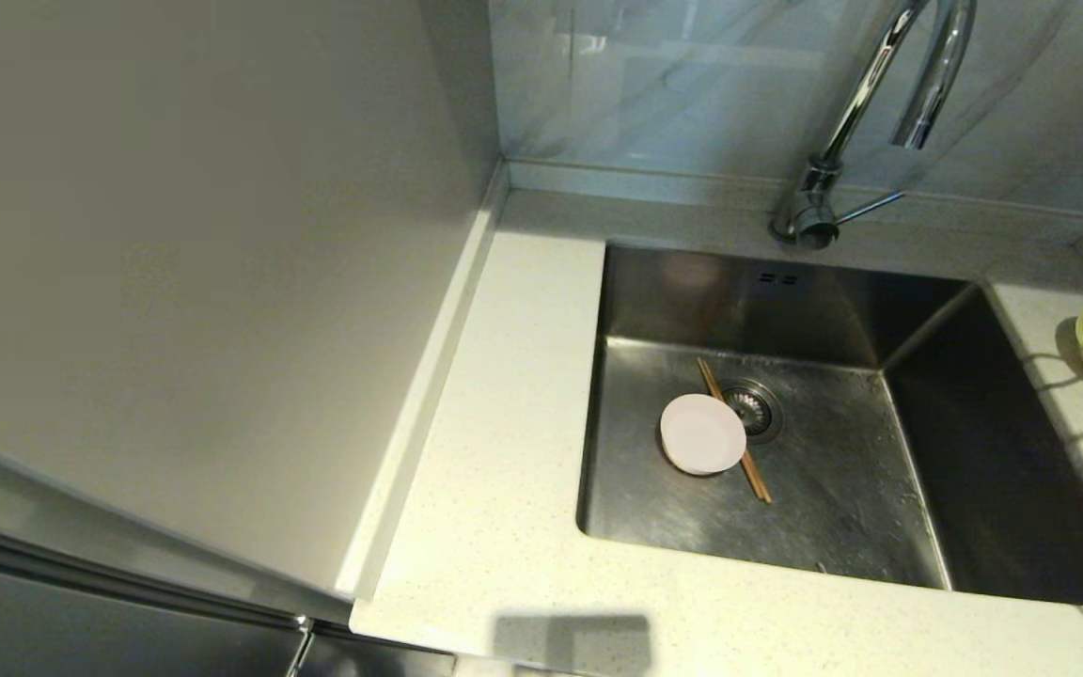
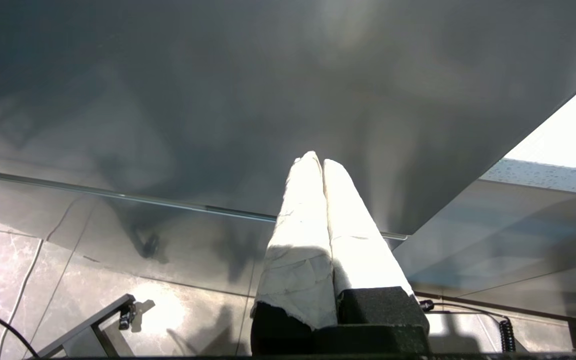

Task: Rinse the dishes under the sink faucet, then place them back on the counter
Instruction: Put a bowl back to the table from the sink

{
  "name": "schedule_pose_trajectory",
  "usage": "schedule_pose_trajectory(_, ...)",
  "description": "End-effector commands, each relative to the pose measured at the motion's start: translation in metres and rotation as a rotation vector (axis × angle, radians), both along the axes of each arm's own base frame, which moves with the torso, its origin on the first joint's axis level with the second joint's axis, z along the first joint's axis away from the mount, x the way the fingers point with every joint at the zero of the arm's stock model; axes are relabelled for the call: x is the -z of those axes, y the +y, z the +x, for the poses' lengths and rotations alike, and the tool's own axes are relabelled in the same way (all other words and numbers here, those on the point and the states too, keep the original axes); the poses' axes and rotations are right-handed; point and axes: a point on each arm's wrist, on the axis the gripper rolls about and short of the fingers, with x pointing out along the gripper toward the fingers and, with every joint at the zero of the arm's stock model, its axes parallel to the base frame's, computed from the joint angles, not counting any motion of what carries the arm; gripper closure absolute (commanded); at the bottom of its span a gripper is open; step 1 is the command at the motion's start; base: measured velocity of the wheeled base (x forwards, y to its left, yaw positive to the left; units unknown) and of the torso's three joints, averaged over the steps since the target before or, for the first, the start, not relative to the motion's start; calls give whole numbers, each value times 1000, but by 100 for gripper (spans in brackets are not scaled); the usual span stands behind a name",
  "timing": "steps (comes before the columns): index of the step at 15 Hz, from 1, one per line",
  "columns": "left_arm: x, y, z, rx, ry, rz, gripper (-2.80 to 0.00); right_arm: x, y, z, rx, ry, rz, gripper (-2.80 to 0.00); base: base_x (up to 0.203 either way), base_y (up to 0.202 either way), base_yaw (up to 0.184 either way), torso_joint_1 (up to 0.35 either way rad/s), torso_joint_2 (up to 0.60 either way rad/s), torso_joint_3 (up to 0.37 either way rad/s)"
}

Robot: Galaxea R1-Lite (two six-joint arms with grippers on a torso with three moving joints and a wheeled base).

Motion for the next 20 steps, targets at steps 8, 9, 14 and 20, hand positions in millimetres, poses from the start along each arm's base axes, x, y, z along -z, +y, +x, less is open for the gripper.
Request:
schedule_pose_trajectory(8, 0, 0, 0, -1, -3, -1, 0, 1, 9, -10, -27, -8, 173, 0, 0, 0, 0, 0, 0, 0)
schedule_pose_trajectory(9, 0, 0, 0, -1, -3, -1, 0, 1, 9, -9, -28, -11, 170, 0, 0, 0, 0, 0, 0, 0)
schedule_pose_trajectory(14, 0, 0, 0, -1, -3, -1, 0, -3, 10, -10, -31, -26, 161, 0, 0, 0, 0, 0, 0, 0)
schedule_pose_trajectory(20, 0, 0, 0, -1, -3, -1, 0, 2, 8, -9, -28, -13, 166, 0, 0, 0, 0, 0, 0, 0)
